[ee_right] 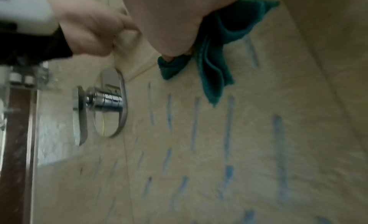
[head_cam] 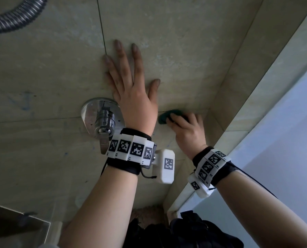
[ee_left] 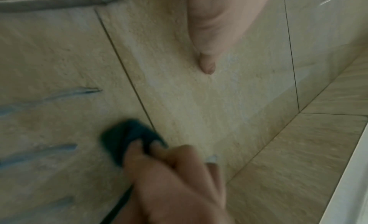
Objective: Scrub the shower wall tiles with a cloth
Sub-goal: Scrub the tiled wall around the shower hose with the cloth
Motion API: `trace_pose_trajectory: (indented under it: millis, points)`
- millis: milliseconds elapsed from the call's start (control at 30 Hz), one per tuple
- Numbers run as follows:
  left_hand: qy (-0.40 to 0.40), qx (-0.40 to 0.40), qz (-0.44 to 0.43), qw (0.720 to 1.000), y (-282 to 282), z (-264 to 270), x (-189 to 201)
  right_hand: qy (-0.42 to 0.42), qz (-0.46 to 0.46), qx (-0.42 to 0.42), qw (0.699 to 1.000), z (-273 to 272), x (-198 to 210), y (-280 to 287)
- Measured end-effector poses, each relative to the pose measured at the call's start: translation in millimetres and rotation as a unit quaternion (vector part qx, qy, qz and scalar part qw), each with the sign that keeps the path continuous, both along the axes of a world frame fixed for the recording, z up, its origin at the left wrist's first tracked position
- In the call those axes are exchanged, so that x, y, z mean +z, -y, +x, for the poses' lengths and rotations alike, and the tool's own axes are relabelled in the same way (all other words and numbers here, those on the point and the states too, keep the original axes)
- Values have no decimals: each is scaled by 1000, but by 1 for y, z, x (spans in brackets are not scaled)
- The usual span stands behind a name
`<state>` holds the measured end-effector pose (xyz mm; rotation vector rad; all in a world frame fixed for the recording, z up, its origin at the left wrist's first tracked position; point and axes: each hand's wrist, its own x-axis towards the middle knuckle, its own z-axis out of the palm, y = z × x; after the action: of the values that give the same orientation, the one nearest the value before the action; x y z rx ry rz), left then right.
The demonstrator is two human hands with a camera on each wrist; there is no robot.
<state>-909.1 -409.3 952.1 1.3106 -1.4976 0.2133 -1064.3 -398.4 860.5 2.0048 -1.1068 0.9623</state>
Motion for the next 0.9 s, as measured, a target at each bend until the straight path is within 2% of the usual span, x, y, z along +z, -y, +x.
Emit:
trace_pose_trajectory:
  millis: [133, 267, 400, 500, 567, 700, 900]
  points:
    - [21, 4, 0, 1000, -2, -3, 0, -27, 71, -3, 997, -2, -12, -6]
    - [47, -16, 2, 999, -4, -9, -1, -12, 121, 21, 992, -3, 10, -15]
    - [63, -32, -7, 997, -4, -11, -2, 88, 31, -14, 995, -9, 52, -26]
    - [61, -39, -6, 997, -4, -11, -1, 181, -28, -67, 981, -15, 73, -22]
    - [61, -39, -6, 997, -3, -11, -2, 202, -34, -94, 974, -15, 77, -15]
    - [57, -42, -13, 997, 0, -12, -4, 171, 3, -99, 980, -14, 60, -7]
    - [57, -38, -11, 998, 2, -14, -5, 55, 72, -92, 992, -13, 2, -13]
